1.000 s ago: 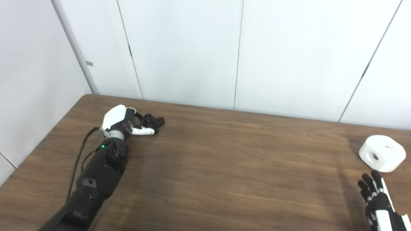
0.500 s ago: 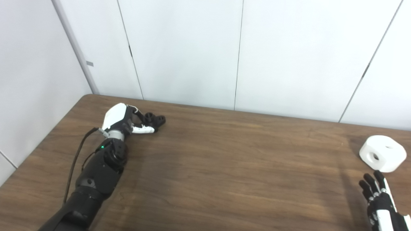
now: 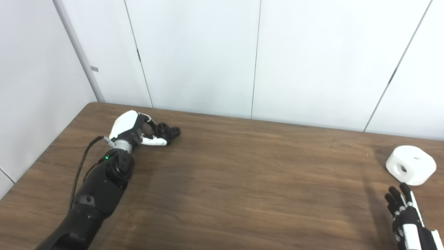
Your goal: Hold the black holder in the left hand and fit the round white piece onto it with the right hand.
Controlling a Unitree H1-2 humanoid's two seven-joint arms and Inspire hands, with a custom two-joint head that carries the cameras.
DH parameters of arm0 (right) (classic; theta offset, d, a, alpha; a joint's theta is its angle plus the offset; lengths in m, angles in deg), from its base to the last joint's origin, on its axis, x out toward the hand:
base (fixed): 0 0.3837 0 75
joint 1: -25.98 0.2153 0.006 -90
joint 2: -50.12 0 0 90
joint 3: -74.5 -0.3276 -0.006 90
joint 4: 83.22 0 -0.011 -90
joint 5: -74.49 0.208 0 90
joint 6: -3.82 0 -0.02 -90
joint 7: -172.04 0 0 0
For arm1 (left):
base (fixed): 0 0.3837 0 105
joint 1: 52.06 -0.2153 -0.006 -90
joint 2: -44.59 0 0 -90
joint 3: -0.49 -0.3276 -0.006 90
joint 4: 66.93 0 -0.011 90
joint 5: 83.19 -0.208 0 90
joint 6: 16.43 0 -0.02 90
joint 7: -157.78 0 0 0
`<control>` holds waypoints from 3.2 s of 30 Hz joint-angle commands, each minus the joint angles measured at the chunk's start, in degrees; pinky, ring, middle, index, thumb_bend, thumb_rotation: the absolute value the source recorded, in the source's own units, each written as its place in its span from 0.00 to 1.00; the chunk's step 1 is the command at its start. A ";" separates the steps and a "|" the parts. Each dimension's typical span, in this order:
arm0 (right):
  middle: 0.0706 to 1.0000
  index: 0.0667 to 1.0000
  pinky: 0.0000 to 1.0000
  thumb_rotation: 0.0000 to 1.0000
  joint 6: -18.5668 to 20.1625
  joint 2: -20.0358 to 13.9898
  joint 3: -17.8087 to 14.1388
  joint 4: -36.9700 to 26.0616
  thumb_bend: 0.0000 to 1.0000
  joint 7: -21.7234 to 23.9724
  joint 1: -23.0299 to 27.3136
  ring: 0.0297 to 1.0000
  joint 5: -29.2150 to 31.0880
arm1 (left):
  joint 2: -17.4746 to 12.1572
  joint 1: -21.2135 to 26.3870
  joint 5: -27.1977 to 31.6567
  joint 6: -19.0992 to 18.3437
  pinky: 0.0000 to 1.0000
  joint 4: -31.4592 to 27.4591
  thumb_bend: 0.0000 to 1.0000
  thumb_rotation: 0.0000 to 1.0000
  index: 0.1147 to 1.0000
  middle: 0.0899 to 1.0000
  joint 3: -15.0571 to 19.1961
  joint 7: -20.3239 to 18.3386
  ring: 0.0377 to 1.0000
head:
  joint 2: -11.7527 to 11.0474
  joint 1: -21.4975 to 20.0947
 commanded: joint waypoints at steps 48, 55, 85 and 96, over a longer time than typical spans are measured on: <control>0.95 0.99 1.00 0.94 -1.35 2.77 2.52 -1.56 0.49 -2.10 1.77 0.95 -4.46 | 8.44 -22.70 -10.68 12.71 0.89 -42.69 0.52 0.05 0.42 0.72 -12.85 -14.95 0.81 | 5.07 -10.51; 0.95 0.98 1.00 0.94 1.17 3.25 2.65 -3.77 0.49 -2.83 1.63 0.94 -4.92 | 8.82 -25.22 -13.10 15.45 0.87 -41.69 0.52 0.05 0.42 0.72 -13.54 -14.54 0.80 | 6.49 -11.24; 0.87 0.88 0.84 0.43 3.18 5.56 0.93 -6.69 0.58 -10.67 3.56 0.86 -14.05 | 7.89 -26.47 -13.76 16.90 0.87 -40.09 0.52 0.05 0.42 0.73 -12.57 -15.44 0.81 | 7.39 -15.50; 0.90 0.86 0.86 0.41 9.56 4.70 -0.78 -10.99 0.73 -12.34 7.74 0.89 -17.96 | 6.25 -26.65 -12.03 19.67 0.84 -39.97 0.52 0.05 0.42 0.72 -10.75 -15.94 0.79 | 7.11 -24.97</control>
